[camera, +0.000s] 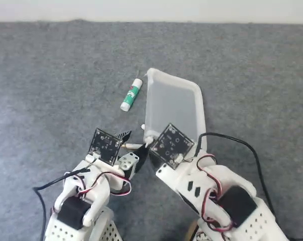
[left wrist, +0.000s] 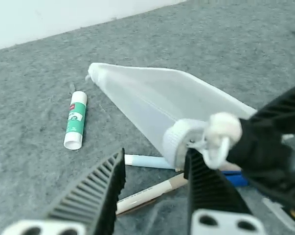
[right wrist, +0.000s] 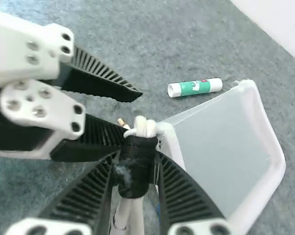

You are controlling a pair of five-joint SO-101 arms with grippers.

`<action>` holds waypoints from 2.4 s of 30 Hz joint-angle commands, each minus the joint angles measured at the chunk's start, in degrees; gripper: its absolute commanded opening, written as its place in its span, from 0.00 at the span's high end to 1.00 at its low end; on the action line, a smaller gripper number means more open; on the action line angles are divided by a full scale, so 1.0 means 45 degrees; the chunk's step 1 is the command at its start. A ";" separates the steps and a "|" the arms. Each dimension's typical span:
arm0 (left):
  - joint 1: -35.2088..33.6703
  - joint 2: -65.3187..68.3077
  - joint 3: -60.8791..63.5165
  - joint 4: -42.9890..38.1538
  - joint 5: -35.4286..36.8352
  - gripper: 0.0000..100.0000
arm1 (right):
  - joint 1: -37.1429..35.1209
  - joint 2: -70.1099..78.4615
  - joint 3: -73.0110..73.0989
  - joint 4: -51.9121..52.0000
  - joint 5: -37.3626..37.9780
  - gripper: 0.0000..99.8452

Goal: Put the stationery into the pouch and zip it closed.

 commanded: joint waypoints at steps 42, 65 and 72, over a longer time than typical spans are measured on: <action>-0.4181 -0.0215 -0.0596 -0.0274 0.0547 0.99 | 0.0127 -0.0498 0.0195 0.0029 0.1016 0.99; -0.4259 -0.0215 -0.0518 -0.0215 0.0508 0.99 | -0.2784 0.3018 0.2051 -0.3683 -0.0625 0.75; -0.4259 -0.0215 -0.0518 -0.0215 0.0508 0.99 | -0.2960 0.2276 0.3653 -0.5812 -0.0664 0.75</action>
